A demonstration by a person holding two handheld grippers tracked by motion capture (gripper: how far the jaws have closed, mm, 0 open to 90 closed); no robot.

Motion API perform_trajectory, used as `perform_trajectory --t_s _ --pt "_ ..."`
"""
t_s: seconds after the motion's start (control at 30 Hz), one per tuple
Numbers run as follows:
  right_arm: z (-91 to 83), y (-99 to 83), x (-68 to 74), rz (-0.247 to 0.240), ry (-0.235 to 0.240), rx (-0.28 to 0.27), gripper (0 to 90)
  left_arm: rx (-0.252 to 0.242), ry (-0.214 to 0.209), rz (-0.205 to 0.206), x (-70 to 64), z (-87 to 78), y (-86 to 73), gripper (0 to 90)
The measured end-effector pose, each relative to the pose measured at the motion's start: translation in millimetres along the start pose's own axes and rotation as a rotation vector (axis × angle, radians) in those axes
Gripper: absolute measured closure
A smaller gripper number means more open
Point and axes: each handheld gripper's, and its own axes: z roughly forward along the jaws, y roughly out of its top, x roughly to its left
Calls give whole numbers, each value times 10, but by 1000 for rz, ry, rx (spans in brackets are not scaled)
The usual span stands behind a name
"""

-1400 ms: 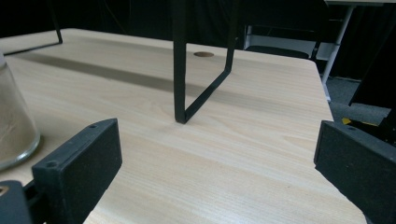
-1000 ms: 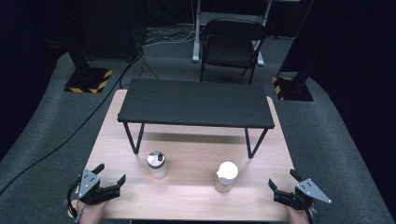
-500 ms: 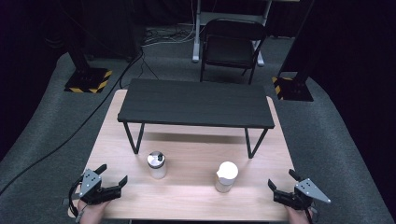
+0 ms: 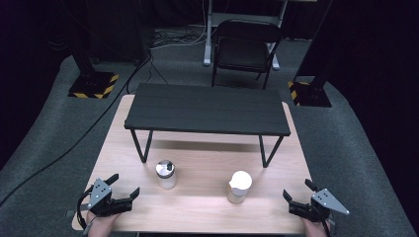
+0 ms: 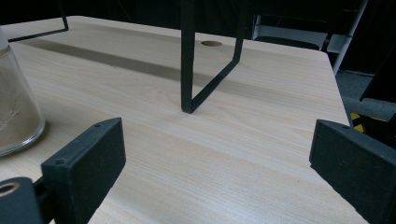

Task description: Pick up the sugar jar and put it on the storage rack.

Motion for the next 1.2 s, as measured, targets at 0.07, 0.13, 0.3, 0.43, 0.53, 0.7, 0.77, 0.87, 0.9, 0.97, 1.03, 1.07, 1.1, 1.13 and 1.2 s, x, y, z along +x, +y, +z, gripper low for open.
perform_trajectory --t_s 0.07,0.13,0.3,0.43,0.53,0.7,0.77,0.87,0.9,0.97,1.03,1.07,1.1,1.13,1.2 --pt "1 3 0 1 2 2 25 -2 -7 -2 -3 9 -1 49" --pt "2 4 0 0 2 2 26 -1 -13 -1 -5 16 3 49" --pt "3 5 -1 -1 4 3 26 -5 -34 -2 -19 45 6 48" --pt "5 9 -1 -3 6 4 28 -2 -48 7 -41 75 20 48" --pt "5 9 -1 -4 7 4 29 2 -55 13 -56 91 31 47" --pt "6 9 -2 -6 7 4 30 3 -76 21 -86 133 45 47" --pt "7 10 -2 -6 8 5 30 3 -82 22 -97 147 50 47" --pt "5 8 -2 -5 8 4 30 4 -90 26 -109 167 57 47" --pt "5 8 -3 -5 8 4 30 5 -93 27 -113 173 60 47" --pt "5 7 -1 -6 8 3 30 5 -98 27 -122 187 64 47" --pt "6 8 -2 -5 9 4 30 6 -102 29 -134 202 71 47" --pt "6 8 -2 -5 9 4 30 8 -105 32 -138 209 75 47" --pt "6 8 -2 -5 9 4 30 8 -107 36 -143 216 78 47" --pt "6 7 -2 -6 9 3 30 8 -107 36 -150 222 80 47" --pt "6 8 -1 -5 10 4 30 6 -113 34 -155 234 80 47"
